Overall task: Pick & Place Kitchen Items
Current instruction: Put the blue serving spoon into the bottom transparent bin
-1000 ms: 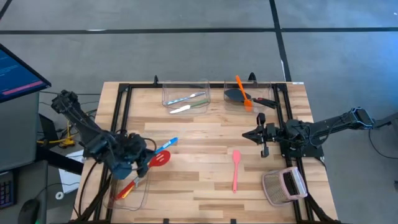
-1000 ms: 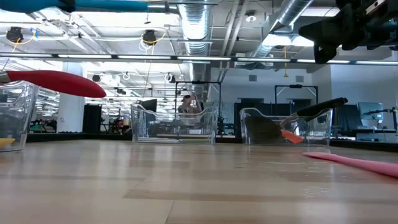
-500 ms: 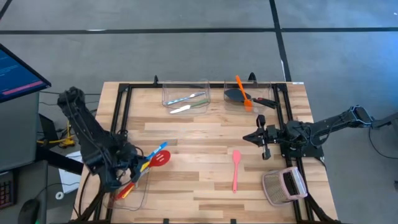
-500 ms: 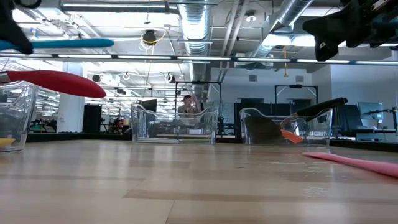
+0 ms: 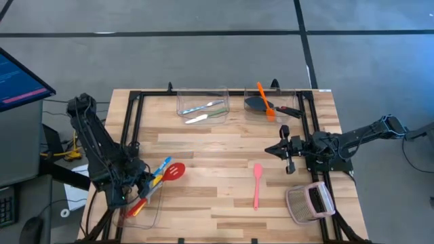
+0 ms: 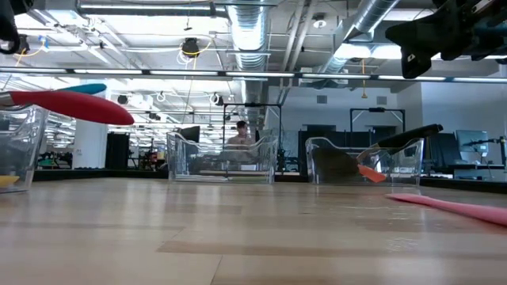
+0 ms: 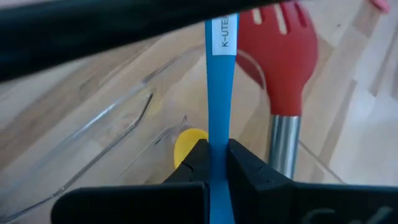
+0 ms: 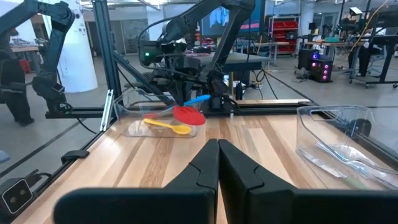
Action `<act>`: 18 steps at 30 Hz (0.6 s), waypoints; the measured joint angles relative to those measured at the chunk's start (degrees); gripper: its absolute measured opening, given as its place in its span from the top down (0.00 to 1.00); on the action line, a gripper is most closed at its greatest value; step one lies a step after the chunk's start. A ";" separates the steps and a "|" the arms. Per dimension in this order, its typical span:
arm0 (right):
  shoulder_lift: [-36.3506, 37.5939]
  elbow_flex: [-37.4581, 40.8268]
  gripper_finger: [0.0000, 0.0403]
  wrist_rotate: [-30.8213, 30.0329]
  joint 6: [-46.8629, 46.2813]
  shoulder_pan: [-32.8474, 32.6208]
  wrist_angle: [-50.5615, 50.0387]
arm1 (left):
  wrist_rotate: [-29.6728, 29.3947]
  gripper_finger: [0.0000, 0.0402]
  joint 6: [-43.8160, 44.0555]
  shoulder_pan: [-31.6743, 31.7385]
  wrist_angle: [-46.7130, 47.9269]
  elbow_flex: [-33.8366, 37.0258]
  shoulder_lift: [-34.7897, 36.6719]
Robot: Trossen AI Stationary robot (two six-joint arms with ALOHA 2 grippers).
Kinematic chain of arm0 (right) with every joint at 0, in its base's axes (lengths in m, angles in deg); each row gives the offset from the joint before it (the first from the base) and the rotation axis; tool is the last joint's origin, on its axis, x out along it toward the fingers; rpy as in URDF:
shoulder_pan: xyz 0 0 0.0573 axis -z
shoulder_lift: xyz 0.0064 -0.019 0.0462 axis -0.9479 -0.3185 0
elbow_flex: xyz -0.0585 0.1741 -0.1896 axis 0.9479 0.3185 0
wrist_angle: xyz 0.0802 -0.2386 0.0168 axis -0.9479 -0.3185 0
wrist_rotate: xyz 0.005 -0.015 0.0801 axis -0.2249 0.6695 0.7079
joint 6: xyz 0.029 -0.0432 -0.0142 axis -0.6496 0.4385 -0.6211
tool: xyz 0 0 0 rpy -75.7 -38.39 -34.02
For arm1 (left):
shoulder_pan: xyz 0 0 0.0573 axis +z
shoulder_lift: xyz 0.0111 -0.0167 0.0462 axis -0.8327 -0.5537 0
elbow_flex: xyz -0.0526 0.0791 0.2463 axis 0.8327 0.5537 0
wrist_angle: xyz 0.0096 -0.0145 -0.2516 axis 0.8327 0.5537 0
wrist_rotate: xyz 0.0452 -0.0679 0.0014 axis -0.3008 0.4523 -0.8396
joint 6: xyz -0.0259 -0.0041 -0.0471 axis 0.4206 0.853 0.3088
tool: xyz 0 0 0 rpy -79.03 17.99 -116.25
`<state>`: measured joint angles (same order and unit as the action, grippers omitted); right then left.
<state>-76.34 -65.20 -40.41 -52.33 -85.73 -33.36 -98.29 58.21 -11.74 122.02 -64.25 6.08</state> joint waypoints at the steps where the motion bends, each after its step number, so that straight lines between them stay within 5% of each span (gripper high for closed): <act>1: 0.01 0.00 1.00 -0.01 -0.03 0.00 -0.02 | 0.59 0.99 0.65 -0.14 -0.09 0.37 0.00; 18: 0.01 0.00 1.00 -0.04 -0.15 0.00 -0.07 | 5.72 0.91 3.68 -0.52 -2.99 1.94 0.00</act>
<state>-76.33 -65.20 -40.44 -52.48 -85.73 -33.43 -92.57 61.89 -12.27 119.03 -62.30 6.08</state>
